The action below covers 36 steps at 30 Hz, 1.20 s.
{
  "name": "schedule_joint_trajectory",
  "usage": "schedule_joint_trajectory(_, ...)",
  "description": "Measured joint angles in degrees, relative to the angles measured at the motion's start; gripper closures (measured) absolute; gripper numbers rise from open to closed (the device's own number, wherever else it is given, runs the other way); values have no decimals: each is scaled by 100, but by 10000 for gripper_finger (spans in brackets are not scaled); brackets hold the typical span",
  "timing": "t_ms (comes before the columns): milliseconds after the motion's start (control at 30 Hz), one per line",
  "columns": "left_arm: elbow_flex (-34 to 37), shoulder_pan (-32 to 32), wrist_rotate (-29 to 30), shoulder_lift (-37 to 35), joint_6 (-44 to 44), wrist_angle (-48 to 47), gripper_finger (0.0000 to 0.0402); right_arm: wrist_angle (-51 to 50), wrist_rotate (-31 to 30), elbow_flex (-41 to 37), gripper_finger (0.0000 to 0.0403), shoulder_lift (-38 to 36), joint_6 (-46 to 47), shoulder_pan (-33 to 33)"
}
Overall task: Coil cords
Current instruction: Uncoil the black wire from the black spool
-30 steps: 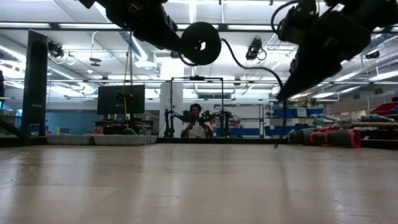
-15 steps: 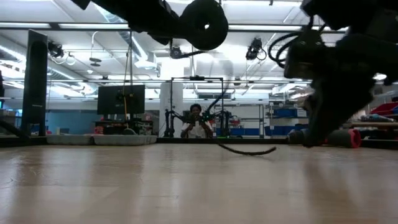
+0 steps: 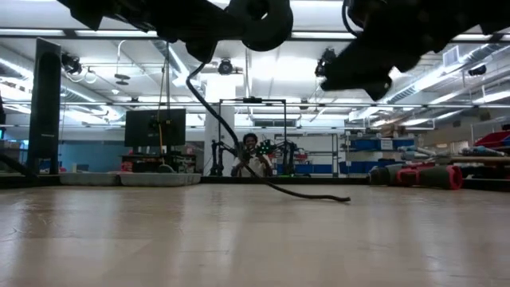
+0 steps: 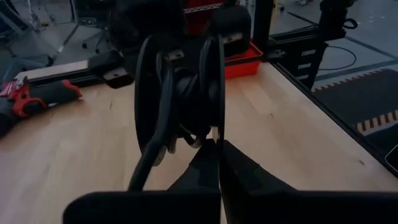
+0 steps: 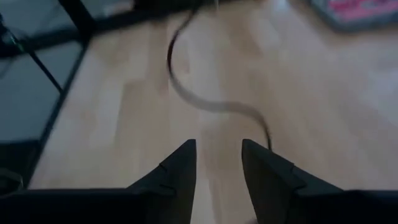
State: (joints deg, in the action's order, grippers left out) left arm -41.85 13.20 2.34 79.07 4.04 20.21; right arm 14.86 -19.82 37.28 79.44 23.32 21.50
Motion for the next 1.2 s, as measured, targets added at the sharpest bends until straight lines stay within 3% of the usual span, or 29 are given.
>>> schedule_joint_trajectory(267,2,82,191,0,-249,-107,401,204,171,1,275,-36,-213,-181)
schedule_joint_trajectory(533,4,72,110,0,-453,-96,401,375,-61,2,275,17,-727,-373)
schedule_joint_trajectory(967,2,-264,-1216,0,-805,771,401,678,1767,-34,275,162,-1004,-1632)
schedule_joint_trajectory(1200,-9,-462,-1411,-2,-801,1133,401,1625,2366,-167,275,1022,-807,-1657)
